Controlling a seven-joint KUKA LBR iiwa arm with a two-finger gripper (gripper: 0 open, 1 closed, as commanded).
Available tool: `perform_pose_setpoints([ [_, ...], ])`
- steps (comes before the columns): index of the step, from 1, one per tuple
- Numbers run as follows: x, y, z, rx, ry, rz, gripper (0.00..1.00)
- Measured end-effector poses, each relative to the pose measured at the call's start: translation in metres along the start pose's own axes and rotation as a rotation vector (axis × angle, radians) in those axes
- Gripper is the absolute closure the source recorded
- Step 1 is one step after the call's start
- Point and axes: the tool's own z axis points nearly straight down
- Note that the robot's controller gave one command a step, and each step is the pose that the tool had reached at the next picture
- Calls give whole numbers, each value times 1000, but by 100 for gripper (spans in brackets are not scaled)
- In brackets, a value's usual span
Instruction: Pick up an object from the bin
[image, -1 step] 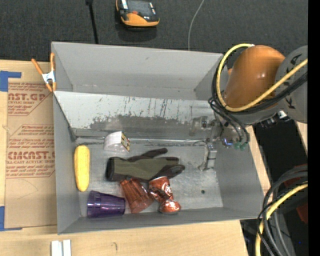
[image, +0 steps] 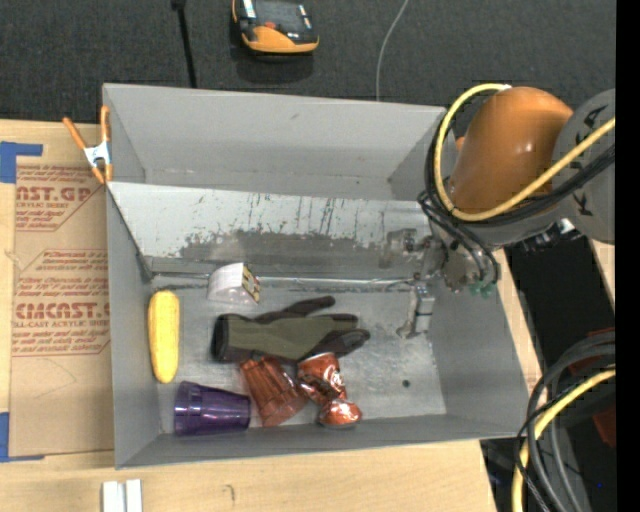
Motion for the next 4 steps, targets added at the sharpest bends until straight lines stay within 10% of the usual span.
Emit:
perform_pose_setpoints([
  [2, -3, 83, 53, -4, -1, -128, 0],
  [3, -21, 70, 61, -1, -1, -216, 0],
  [4, -31, 93, 145, -2, -3, -185, 0],
])
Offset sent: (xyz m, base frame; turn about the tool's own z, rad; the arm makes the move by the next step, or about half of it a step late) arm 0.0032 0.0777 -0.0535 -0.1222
